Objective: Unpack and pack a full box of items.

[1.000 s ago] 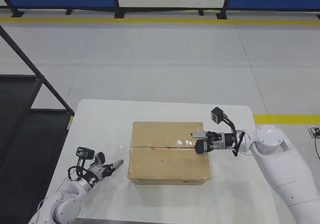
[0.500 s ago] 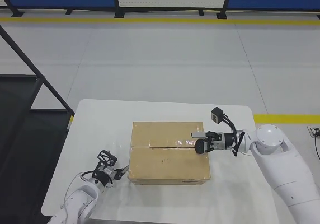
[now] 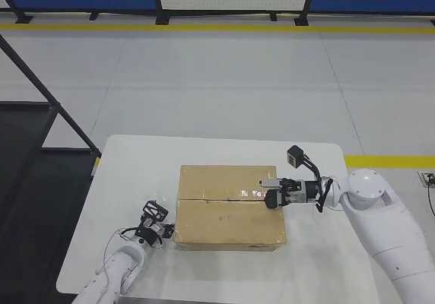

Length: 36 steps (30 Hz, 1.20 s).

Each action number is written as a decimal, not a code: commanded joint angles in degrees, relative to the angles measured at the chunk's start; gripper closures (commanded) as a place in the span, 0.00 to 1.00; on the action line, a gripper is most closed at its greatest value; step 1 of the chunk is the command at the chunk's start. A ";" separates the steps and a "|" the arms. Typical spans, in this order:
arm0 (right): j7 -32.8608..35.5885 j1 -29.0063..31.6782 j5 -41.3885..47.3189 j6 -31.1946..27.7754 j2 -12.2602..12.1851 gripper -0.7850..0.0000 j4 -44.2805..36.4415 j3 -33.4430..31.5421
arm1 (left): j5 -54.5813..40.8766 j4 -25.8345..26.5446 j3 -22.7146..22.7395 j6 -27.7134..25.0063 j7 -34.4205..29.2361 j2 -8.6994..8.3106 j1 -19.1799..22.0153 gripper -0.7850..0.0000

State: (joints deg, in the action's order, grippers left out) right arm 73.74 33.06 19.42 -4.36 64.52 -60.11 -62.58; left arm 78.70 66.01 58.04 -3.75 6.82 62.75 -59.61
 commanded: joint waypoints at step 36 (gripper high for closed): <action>0.00 0.00 0.00 0.00 0.00 0.00 0.00 0.00 | -8.62 2.26 6.61 23.36 15.77 4.68 -6.82 0.00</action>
State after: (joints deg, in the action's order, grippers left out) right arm 73.74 33.06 19.42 -4.36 64.52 -60.11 -62.58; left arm 69.82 68.39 64.57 20.03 22.71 67.41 -66.14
